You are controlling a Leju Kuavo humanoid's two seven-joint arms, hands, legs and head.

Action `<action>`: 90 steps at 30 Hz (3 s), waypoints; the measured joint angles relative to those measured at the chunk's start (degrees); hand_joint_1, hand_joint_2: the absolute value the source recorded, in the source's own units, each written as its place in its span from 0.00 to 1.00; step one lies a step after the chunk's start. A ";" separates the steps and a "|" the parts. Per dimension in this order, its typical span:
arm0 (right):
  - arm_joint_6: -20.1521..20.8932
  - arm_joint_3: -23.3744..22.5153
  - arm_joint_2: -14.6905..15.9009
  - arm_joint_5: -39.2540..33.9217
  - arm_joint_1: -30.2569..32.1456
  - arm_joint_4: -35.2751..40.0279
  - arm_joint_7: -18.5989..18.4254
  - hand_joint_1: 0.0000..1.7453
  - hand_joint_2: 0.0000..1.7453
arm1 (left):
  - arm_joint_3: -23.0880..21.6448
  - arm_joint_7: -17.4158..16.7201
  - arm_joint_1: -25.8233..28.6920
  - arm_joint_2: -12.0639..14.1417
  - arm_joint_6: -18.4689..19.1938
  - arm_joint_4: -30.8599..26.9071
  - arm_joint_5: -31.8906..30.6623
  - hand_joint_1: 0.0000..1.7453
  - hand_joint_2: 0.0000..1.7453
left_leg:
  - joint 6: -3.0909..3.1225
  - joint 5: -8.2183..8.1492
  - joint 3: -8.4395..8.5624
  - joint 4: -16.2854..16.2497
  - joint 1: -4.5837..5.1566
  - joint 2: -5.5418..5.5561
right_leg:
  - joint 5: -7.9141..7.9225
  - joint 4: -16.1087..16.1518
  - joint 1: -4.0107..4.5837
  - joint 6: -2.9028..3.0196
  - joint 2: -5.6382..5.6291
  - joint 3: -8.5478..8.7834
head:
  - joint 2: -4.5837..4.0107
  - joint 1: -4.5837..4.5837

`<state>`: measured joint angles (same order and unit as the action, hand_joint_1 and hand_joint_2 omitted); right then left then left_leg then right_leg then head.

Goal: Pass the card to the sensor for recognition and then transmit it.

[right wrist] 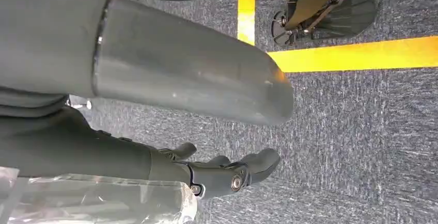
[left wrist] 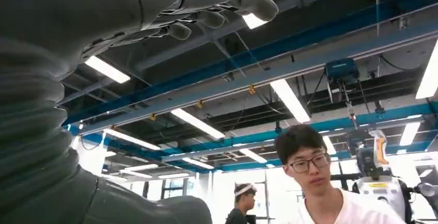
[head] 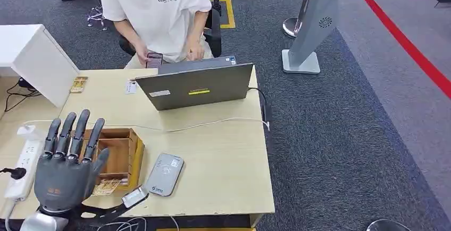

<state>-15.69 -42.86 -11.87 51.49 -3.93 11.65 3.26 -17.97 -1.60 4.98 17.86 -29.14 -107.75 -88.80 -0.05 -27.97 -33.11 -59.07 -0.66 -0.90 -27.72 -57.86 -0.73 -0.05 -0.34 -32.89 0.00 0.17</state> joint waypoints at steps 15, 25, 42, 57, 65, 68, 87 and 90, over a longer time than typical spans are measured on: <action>0.35 -1.55 0.11 -0.06 0.03 0.00 1.01 0.00 0.00 | -6.68 -4.78 12.59 11.49 2.03 -2.23 3.23 0.00 1.00 | -0.06 -0.10 0.06 0.03 -0.02 -0.03 | -0.12 -0.01 0.01 0.07 0.00 0.01 | 0.00 -0.06; 0.70 -2.27 0.28 0.72 -0.01 0.02 1.18 0.00 0.00 | -19.85 -12.85 13.66 21.27 3.26 -2.25 6.51 0.00 1.00 | -0.05 -0.09 0.02 0.03 -0.02 0.12 | -0.11 -0.01 0.01 0.07 0.13 0.07 | 0.00 -0.07; 1.09 -2.43 0.31 2.95 -0.02 0.00 1.05 0.00 0.00 | -20.86 -18.28 13.26 24.92 5.18 -1.25 10.73 0.00 1.00 | -0.05 -0.08 0.03 0.03 -0.03 0.12 | -0.11 -0.01 0.01 0.07 0.14 0.08 | 0.00 0.00; 1.09 -2.43 0.31 4.24 -0.04 0.00 0.92 0.00 0.00 | -8.75 -13.49 14.91 19.39 3.43 5.05 11.26 0.00 1.00 | -0.05 -0.08 0.03 0.03 -0.02 0.13 | -0.11 -0.02 0.01 0.07 0.14 0.09 | 0.00 -0.02; 1.14 -2.43 0.31 4.94 -0.04 0.02 0.92 0.00 0.00 | -5.55 -10.47 14.67 15.45 2.29 8.37 10.29 0.00 1.00 | -0.05 -0.08 0.05 0.03 -0.02 0.13 | -0.11 -0.02 0.01 0.07 0.14 0.09 | 0.00 -0.02; 1.27 -2.43 0.31 5.07 -0.04 0.02 0.92 0.00 0.00 | -4.92 -9.26 13.99 13.94 2.16 9.79 9.70 0.00 1.00 | -0.05 -0.08 0.05 0.02 -0.01 0.13 | -0.11 -0.02 0.01 0.08 0.14 0.09 | 0.00 -0.02; 1.40 -2.41 0.31 6.47 -0.08 0.00 0.92 0.00 0.00 | -1.09 -5.62 10.50 6.43 0.31 17.79 7.02 0.00 1.00 | -0.05 -0.08 0.05 0.02 -0.02 0.13 | -0.11 -0.02 0.01 0.08 0.14 0.08 | 0.00 -0.02; 1.40 -2.41 0.31 6.49 -0.08 0.00 0.92 0.00 0.00 | -0.98 -5.60 10.43 6.14 0.26 18.18 7.02 0.00 1.00 | -0.05 -0.08 0.05 0.02 -0.02 0.13 | -0.11 -0.02 0.01 0.08 0.14 0.08 | 0.00 0.00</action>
<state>-14.29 -45.27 -11.56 57.99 -4.01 11.65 4.17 -18.95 -7.19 15.40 24.00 -28.87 -89.57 -81.79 -0.10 -28.06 -33.05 -59.04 -0.67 -0.77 -27.83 -57.88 -0.72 0.03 -0.20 -32.81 0.00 0.17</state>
